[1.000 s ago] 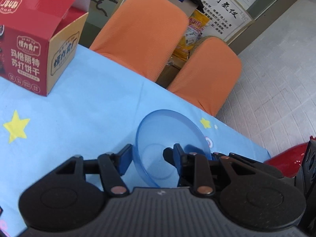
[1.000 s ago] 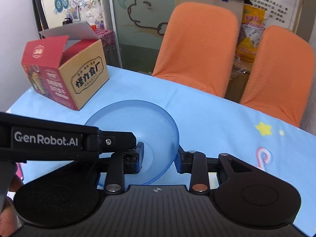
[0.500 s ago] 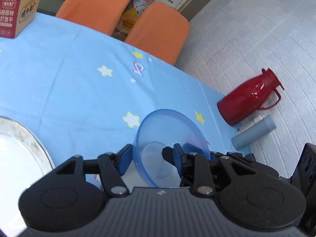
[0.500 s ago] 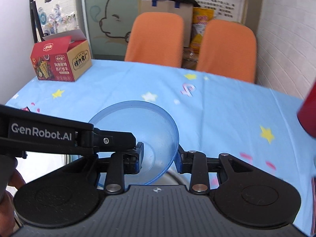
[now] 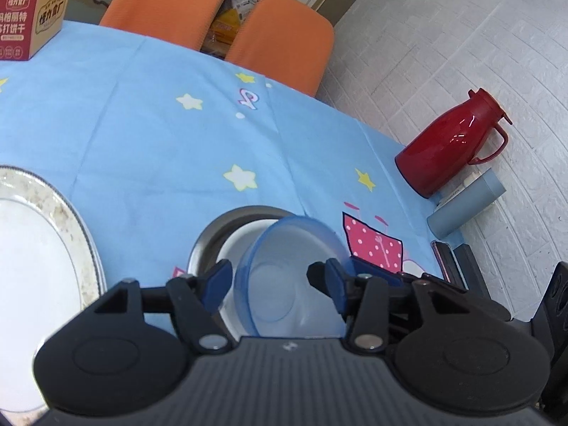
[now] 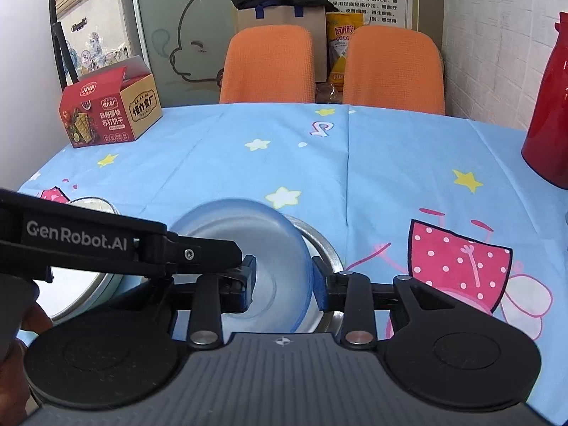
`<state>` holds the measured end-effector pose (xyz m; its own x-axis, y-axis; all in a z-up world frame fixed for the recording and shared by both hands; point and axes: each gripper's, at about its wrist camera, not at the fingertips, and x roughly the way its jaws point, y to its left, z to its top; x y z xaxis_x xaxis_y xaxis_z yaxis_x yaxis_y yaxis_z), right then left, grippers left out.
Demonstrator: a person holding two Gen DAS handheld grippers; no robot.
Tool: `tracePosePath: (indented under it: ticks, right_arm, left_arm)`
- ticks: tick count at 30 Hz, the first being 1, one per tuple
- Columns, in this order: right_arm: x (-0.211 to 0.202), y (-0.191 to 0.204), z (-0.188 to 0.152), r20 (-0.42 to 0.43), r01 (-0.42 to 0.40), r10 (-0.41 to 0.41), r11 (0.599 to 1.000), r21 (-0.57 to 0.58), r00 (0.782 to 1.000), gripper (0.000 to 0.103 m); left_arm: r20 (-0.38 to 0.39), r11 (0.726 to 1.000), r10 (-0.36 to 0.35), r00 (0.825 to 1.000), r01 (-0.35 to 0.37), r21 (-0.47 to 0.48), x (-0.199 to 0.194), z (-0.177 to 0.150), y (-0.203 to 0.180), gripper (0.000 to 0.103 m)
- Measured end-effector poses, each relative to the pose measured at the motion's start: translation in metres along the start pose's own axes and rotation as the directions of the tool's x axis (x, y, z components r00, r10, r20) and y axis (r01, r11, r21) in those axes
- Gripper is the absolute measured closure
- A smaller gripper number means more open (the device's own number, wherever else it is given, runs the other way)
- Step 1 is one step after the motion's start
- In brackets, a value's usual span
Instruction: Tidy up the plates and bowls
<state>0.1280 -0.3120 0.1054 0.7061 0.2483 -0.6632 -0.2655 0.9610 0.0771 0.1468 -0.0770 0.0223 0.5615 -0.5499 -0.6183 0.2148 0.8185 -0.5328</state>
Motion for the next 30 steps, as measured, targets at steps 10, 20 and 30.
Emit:
tracePosePath:
  ticks: [10,20,30]
  right_arm:
    - [-0.071,-0.008,-0.046,0.274,0.108,-0.168,0.969,0.223,0.947,0.0]
    - [-0.045,-0.017,-0.052,0.187,0.097,-0.146,0.964,0.247,0.972,0.0]
    - [-0.005,-0.008,-0.043,0.049,0.101,-0.11,0.981,0.168,0.993,0.0]
  left_arm:
    - [0.184,1.0,-0.018,0.983,0.014,0.021,-0.051,-0.005,0.01,0.03]
    - [0.129,0.99,0.094,0.987,-0.107,0.095,-0.029,-0.012,0.019,0.03]
    - [-0.049,0.95,0.159,0.986,-0.139,0.281,0.019,0.014,0.02,0.029]
